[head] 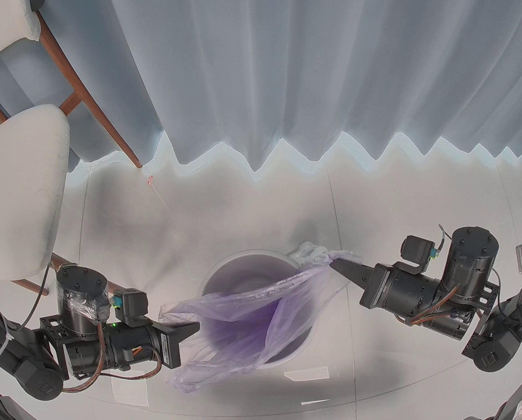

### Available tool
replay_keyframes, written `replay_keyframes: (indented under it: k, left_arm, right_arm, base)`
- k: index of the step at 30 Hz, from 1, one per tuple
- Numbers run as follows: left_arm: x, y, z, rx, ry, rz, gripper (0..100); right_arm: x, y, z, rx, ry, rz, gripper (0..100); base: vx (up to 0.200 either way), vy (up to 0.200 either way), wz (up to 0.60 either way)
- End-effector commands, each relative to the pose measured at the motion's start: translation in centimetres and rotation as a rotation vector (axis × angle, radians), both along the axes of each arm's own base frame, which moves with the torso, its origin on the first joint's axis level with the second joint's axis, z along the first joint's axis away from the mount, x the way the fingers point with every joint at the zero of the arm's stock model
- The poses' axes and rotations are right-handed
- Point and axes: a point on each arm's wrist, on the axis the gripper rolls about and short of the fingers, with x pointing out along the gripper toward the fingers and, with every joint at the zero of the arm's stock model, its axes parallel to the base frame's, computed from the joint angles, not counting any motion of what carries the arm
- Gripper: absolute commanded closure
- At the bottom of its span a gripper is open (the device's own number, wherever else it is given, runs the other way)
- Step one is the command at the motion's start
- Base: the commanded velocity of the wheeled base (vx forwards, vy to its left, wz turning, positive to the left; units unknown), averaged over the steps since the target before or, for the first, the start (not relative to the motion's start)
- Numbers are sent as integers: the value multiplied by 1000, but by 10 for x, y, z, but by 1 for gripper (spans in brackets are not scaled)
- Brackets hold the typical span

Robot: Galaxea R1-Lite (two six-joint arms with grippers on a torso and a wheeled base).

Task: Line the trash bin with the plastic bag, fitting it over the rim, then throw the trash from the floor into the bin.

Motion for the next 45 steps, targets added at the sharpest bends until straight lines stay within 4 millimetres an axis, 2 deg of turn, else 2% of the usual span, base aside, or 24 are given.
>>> replay_keyframes:
  k: [1, 5, 14, 15, 19, 21, 27, 32, 44, 45]
  left_arm:
    - [17, -11, 18, -90, -27, 99, 100]
    - [13, -16, 21, -117, -15, 84, 100]
    - [-2, -22, 22, -117, -14, 31, 100]
    - [-2, -23, 22, -117, -14, 31, 100]
    - [-2, -22, 21, -112, -16, 37, 100]
    - [-1, -22, 21, -105, -21, 51, 100]
    - [-1, -22, 20, -97, -24, 61, 100]
    - [-2, -22, 21, -99, -28, 59, 100]
    - [-7, -23, 18, -90, -18, 42, 100]
    - [-7, -23, 19, -90, -19, 42, 100]
  right_arm:
    - [18, 12, -32, 19, -19, -7, 100]
    - [31, 21, -56, 31, -61, -25, 100]
    - [33, 24, -52, 56, -65, -55, 100]
    - [32, 23, -50, 73, -60, -57, 0]
    - [23, 19, -31, 162, -39, -53, 0]
    - [11, 12, -16, 207, 5, -4, 0]
    - [-12, 4, 1, 136, 120, 70, 0]
    - [-25, 9, -2, 74, 224, 127, 0]
    - [-17, 14, -16, 42, 260, 110, 0]
    - [-15, 14, -17, 42, 261, 107, 100]
  base:
    - [0, 0, 0]
    - [0, 0, 0]
    - [0, 0, 0]
    - [0, 0, 0]
    - [0, 0, 0]
    - [0, 0, 0]
    - [0, 0, 0]
    - [0, 0, 0]
    - [0, 0, 0]
    - [0, 0, 0]
